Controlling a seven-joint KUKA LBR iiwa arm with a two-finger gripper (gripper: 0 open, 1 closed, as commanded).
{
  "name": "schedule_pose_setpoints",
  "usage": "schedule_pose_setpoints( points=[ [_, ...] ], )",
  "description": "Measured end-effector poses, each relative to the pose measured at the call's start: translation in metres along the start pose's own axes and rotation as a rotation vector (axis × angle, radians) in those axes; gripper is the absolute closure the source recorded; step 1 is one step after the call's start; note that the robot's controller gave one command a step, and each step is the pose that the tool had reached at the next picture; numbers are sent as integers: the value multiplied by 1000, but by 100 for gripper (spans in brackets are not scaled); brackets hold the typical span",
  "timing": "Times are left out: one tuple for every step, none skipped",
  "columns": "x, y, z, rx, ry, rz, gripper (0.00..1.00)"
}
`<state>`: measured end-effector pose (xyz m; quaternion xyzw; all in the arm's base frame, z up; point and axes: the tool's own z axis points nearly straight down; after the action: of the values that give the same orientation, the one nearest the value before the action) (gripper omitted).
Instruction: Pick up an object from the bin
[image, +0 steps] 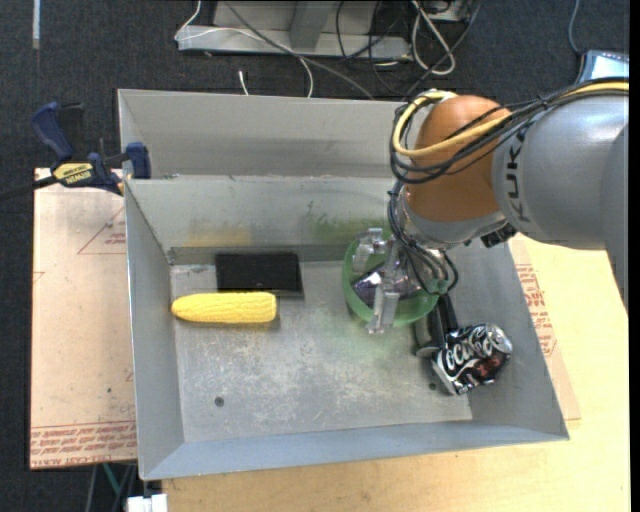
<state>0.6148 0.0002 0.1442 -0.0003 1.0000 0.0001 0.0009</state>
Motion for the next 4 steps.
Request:
schedule_pose_setpoints(
  points=[
    [0, 0, 0, 0, 0, 0, 0],
    [-3, -44, 44, -1, -3, -169, 0],
    [1, -45, 46, -1, -4, -168, 0],
    [-1, -46, 26, -4, 8, -157, 0]
  ],
)
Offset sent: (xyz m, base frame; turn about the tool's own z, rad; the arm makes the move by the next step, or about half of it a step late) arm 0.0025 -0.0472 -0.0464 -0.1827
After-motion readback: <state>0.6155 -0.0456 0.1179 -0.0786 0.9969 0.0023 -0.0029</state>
